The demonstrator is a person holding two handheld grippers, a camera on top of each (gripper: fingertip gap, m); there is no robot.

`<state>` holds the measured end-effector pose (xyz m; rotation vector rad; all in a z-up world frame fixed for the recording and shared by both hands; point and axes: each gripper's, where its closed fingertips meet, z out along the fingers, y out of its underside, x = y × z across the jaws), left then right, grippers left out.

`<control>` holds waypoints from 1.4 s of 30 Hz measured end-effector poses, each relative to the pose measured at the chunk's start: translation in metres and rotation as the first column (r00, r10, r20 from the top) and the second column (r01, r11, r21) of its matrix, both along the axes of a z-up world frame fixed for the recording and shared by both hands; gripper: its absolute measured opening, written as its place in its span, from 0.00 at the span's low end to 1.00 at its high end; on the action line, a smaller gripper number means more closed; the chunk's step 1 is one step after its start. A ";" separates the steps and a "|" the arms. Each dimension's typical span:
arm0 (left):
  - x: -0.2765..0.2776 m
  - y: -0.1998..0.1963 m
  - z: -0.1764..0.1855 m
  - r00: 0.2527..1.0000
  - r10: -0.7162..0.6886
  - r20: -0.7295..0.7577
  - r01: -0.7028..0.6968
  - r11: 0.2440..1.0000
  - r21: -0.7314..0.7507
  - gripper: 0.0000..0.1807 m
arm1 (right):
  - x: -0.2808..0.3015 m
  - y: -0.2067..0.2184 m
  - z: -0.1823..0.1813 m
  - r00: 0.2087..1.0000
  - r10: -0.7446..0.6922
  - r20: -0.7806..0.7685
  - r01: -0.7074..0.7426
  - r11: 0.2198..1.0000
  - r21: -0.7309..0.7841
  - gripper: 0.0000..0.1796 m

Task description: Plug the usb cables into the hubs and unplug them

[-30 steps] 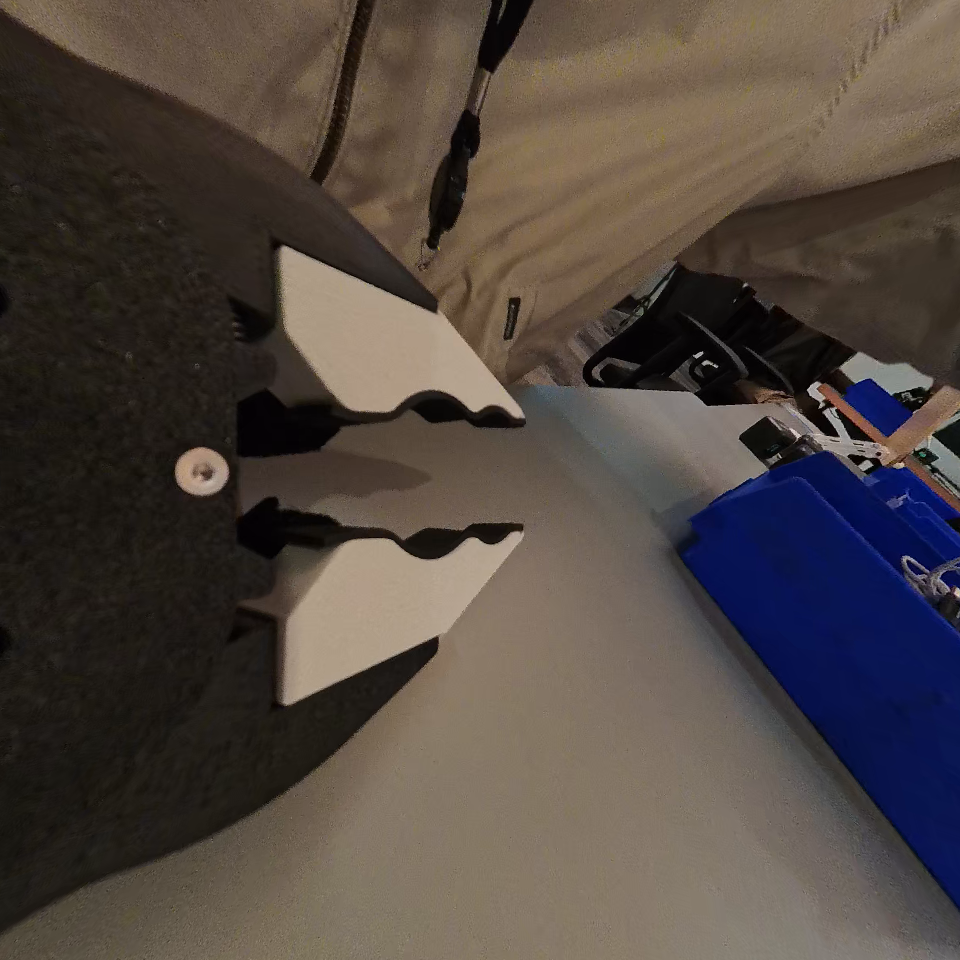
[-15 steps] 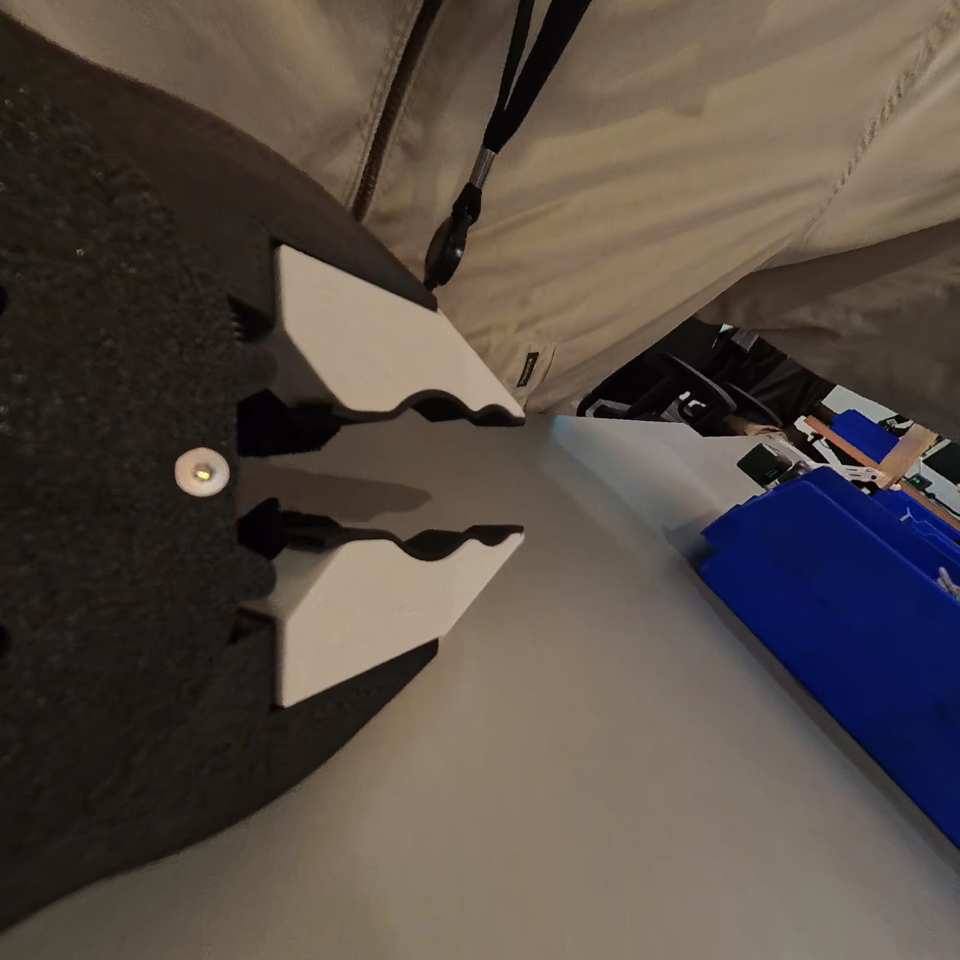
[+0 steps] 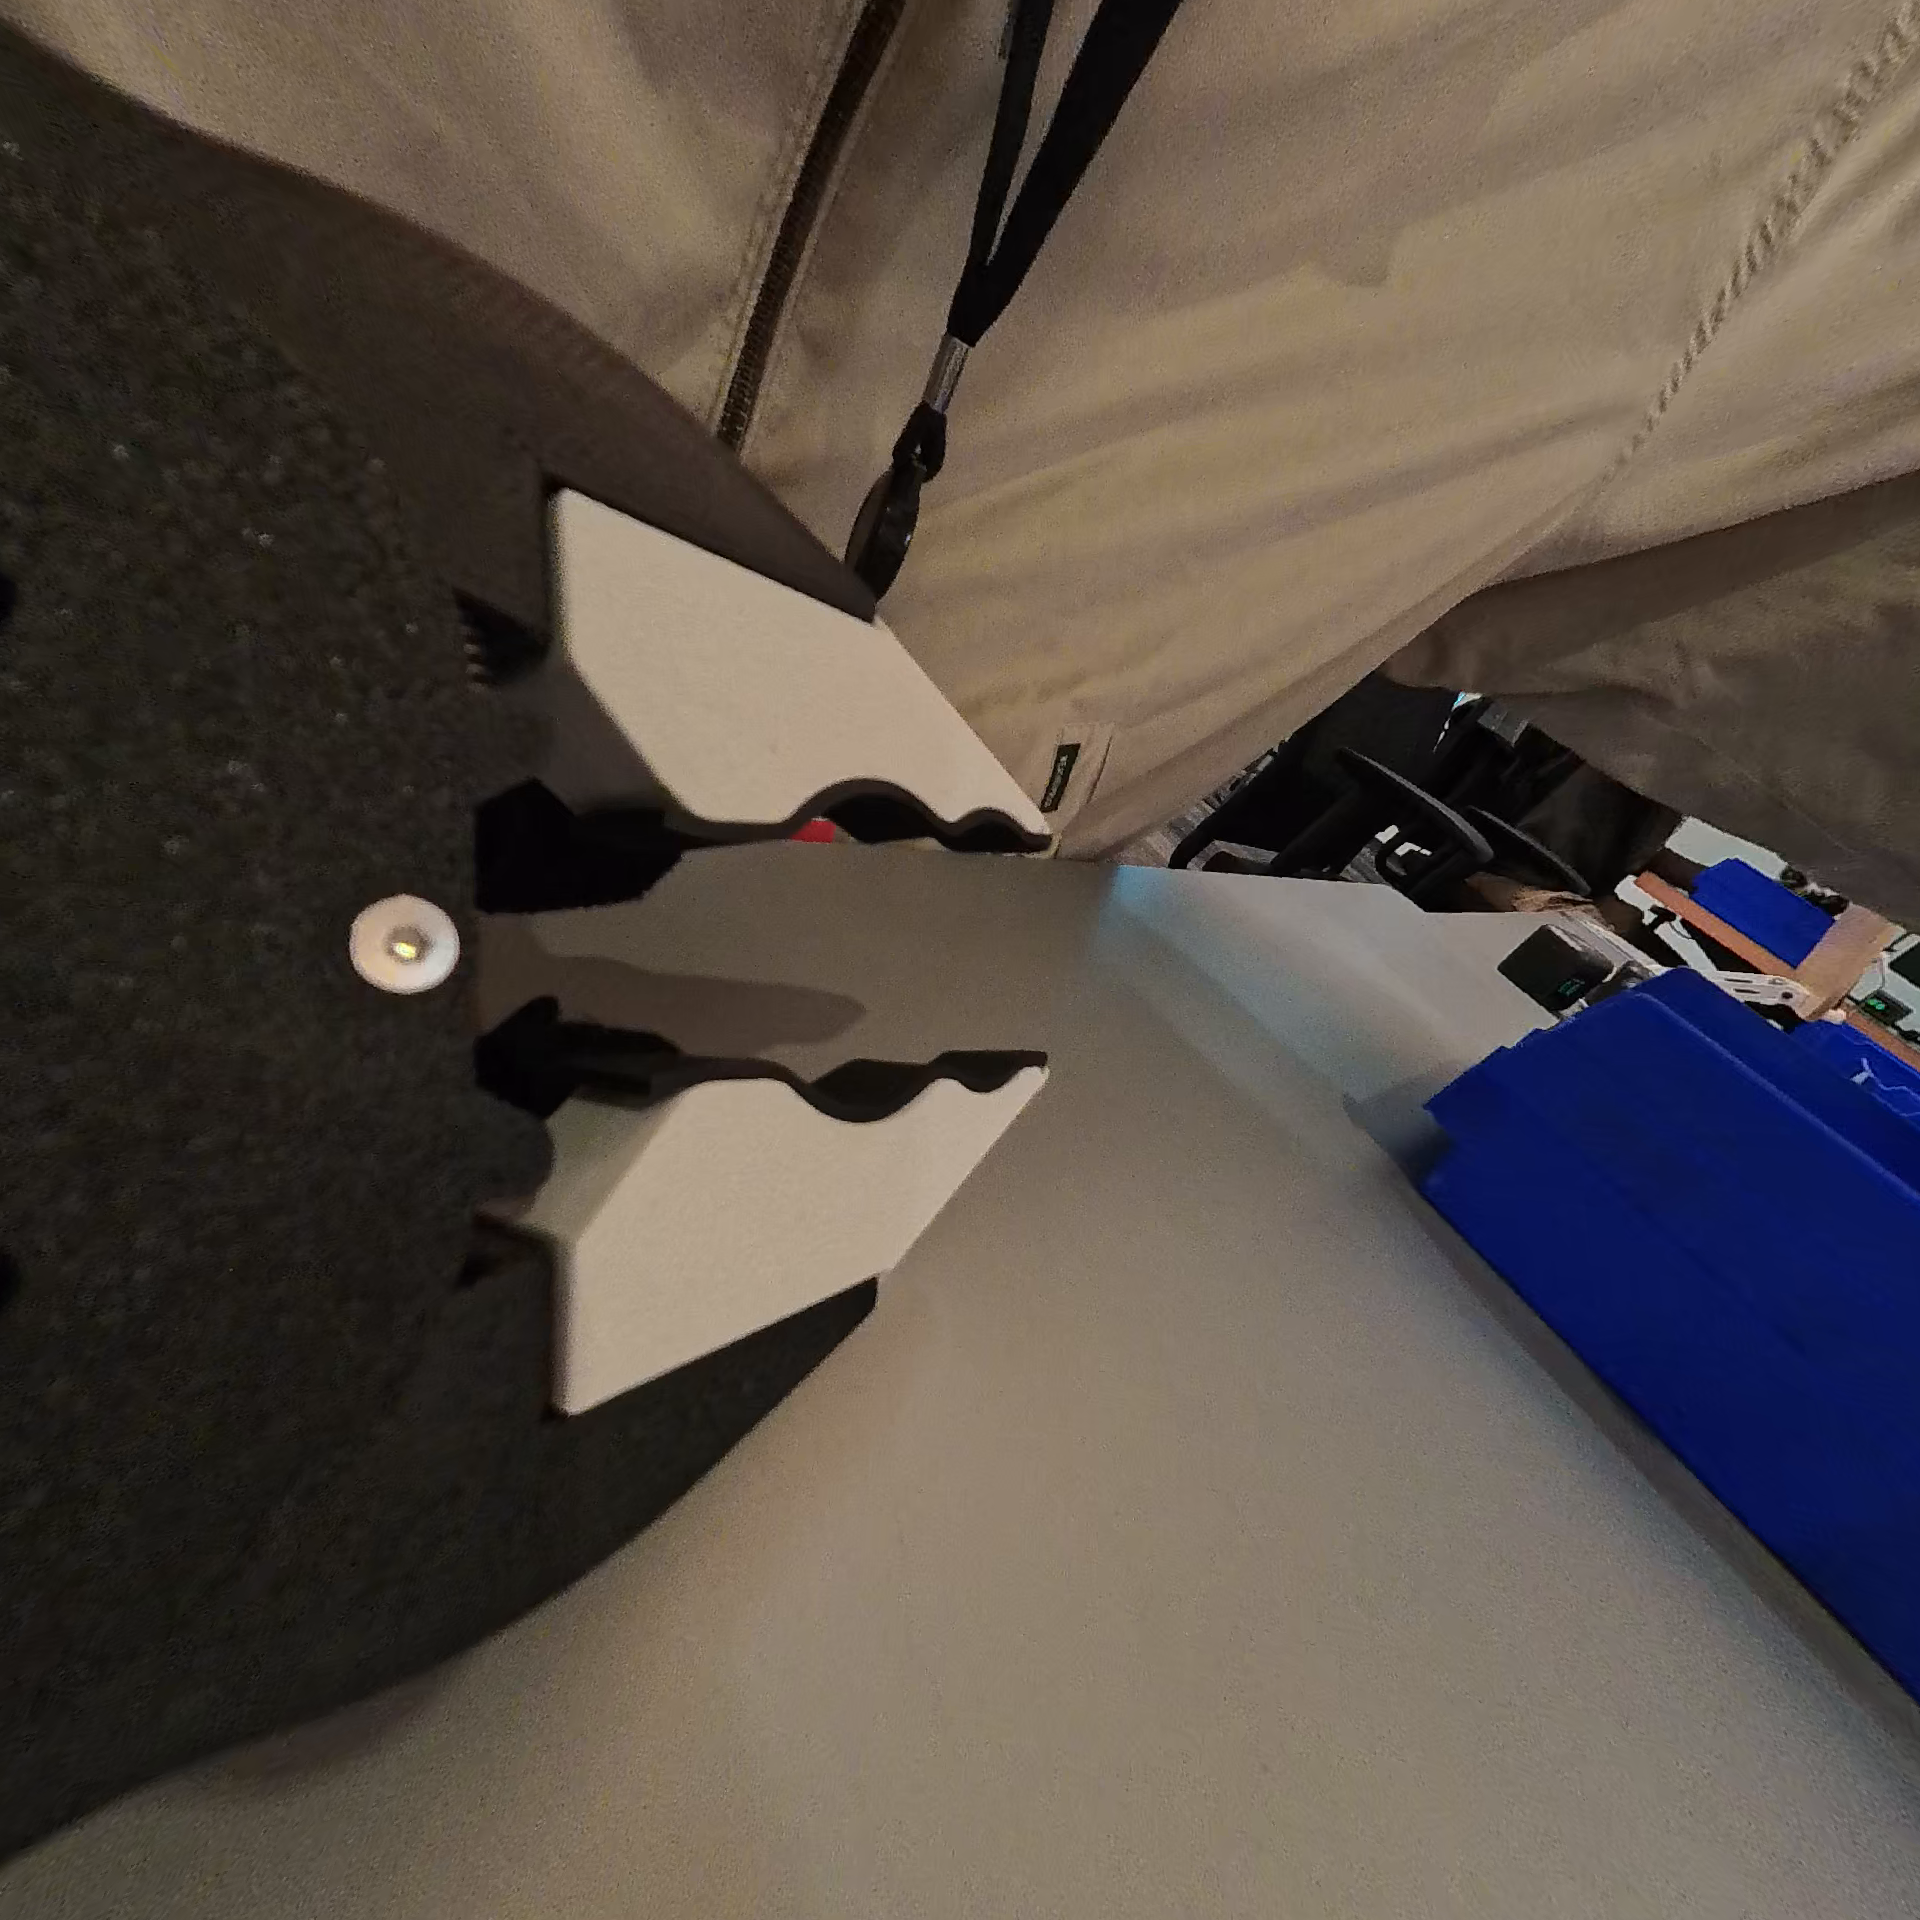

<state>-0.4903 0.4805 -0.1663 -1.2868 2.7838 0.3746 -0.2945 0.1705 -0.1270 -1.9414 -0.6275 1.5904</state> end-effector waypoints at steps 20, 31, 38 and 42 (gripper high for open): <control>0.009 -0.001 -0.011 0.998 -0.038 -0.046 0.033 0.994 -0.108 0.21 | 0.004 0.004 0.005 0.998 -0.009 -0.055 0.006 0.999 -0.050 0.21; 0.011 0.007 0.007 0.994 -0.034 0.104 0.032 0.999 0.025 0.08 | 0.001 -0.002 0.006 0.999 0.007 -0.041 -0.008 0.999 -0.042 0.21; 0.019 0.017 0.053 0.936 0.058 0.348 -0.115 0.982 0.147 0.07 | -0.004 -0.008 0.009 0.999 0.016 -0.037 -0.017 1.000 -0.023 0.21; 0.027 0.015 0.098 0.858 0.081 0.507 -0.197 0.964 0.180 0.06 | -0.003 -0.004 0.014 1.000 -0.011 -0.029 0.011 1.000 0.007 0.21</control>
